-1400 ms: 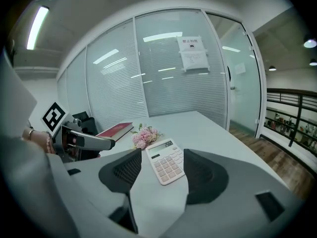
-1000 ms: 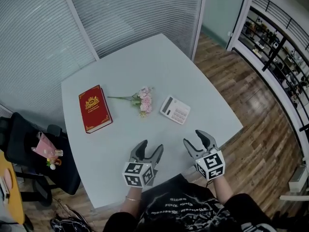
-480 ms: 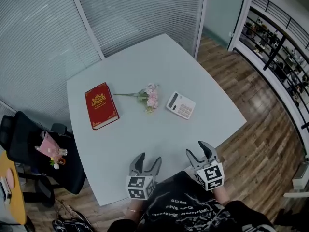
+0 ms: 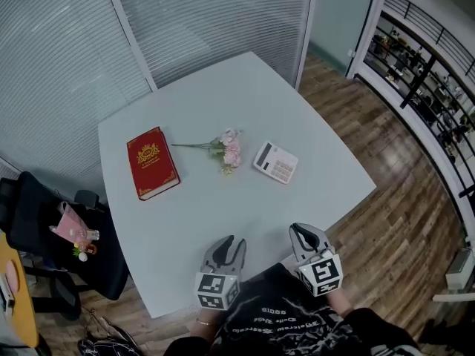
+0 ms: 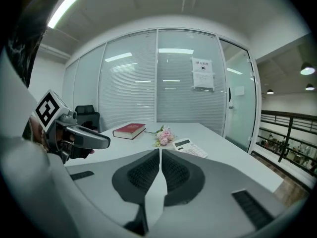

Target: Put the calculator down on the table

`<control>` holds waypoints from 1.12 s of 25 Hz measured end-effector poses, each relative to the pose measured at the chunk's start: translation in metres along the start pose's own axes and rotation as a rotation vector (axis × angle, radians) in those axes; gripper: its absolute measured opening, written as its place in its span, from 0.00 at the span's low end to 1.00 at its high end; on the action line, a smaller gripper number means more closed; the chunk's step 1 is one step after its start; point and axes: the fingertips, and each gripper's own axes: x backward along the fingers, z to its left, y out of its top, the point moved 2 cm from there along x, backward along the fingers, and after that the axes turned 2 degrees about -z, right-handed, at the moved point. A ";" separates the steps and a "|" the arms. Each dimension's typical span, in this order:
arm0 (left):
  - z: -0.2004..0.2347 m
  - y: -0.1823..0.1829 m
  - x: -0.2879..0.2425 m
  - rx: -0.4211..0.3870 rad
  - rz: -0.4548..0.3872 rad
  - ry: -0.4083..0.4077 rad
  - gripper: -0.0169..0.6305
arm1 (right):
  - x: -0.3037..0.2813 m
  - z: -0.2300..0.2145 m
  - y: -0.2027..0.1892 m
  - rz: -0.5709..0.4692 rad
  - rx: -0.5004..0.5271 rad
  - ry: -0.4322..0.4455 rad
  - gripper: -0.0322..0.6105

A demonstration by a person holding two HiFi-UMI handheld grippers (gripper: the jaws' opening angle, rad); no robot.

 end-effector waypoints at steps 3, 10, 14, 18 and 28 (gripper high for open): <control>-0.003 0.001 -0.002 0.020 -0.008 -0.012 0.07 | -0.001 0.005 -0.001 0.007 0.002 0.027 0.06; -0.013 0.001 -0.009 0.066 -0.004 -0.053 0.06 | -0.009 0.006 -0.004 0.049 0.039 0.058 0.06; -0.013 0.001 -0.011 0.073 -0.008 -0.051 0.06 | -0.013 0.003 -0.005 0.053 0.079 0.069 0.06; -0.013 0.002 -0.015 0.079 -0.008 -0.053 0.06 | -0.015 -0.001 -0.004 0.070 0.075 0.074 0.06; -0.017 0.004 -0.026 0.033 0.011 -0.055 0.06 | -0.022 -0.012 -0.009 0.094 0.096 0.078 0.06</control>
